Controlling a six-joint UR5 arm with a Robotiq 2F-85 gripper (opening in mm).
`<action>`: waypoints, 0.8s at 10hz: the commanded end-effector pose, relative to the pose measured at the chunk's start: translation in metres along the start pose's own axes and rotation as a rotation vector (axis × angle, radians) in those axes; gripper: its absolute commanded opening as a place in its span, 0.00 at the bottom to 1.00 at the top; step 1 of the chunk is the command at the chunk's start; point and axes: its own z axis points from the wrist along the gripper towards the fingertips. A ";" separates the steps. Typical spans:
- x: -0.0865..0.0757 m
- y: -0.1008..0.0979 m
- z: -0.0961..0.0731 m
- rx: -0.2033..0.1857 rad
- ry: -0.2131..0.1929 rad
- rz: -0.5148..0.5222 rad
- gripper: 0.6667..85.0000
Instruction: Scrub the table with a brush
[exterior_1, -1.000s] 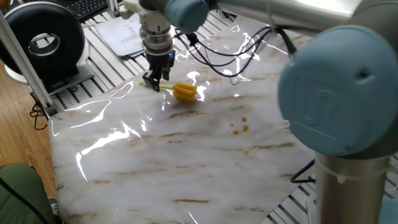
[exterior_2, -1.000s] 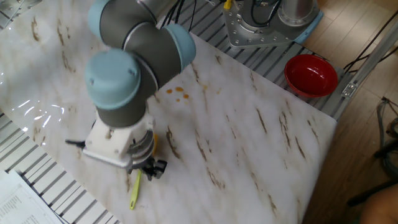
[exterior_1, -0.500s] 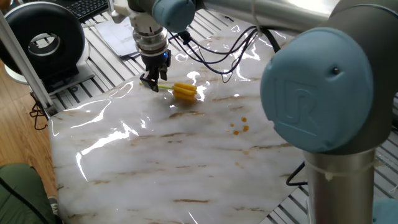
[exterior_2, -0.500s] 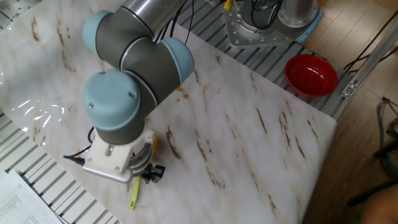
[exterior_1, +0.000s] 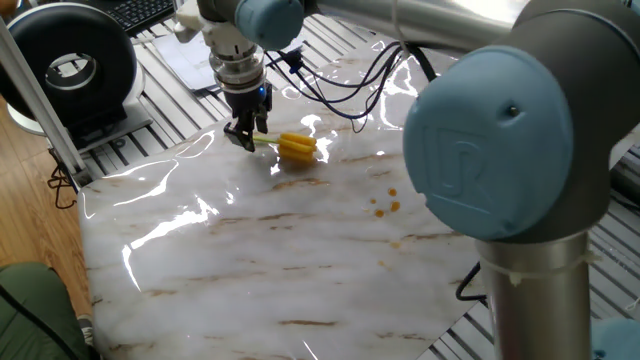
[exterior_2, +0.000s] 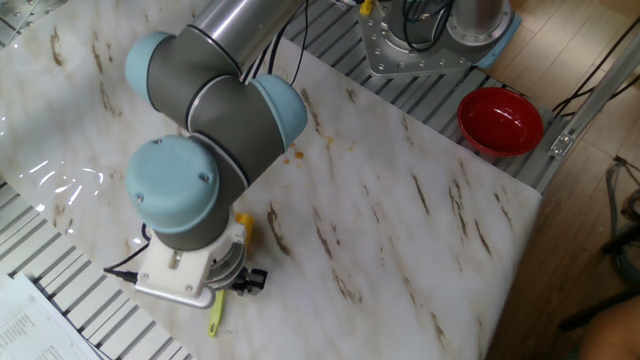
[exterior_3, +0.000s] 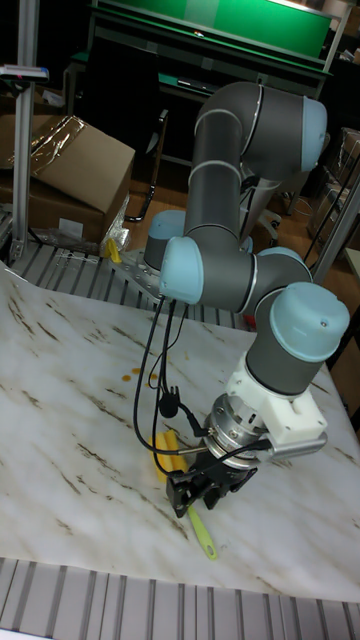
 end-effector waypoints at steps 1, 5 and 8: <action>0.007 -0.002 0.004 -0.002 0.040 -0.020 0.57; 0.007 0.000 0.002 0.006 0.061 -0.010 0.55; -0.001 0.010 -0.005 0.002 0.072 0.015 0.51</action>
